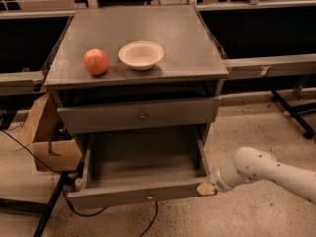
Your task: Close middle drawer
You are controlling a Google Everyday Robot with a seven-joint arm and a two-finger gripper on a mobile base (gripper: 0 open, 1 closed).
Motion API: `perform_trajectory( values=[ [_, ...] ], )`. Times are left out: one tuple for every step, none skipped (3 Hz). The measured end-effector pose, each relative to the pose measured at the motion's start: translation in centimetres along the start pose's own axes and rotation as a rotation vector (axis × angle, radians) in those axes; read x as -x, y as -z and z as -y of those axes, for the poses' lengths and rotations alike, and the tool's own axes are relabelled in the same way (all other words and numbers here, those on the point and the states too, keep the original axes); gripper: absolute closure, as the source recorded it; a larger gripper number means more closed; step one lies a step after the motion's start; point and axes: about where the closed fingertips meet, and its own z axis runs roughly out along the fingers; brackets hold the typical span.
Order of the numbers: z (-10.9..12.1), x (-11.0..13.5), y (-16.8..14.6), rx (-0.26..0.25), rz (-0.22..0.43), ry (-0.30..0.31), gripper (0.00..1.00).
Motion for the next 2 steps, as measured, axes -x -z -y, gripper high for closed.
perform_trajectory(
  values=[
    [-0.03,0.05,0.00,0.000,0.003,0.002,1.00],
    [0.19,0.57,-0.13,-0.001,0.011,0.007,1.00]
  ],
)
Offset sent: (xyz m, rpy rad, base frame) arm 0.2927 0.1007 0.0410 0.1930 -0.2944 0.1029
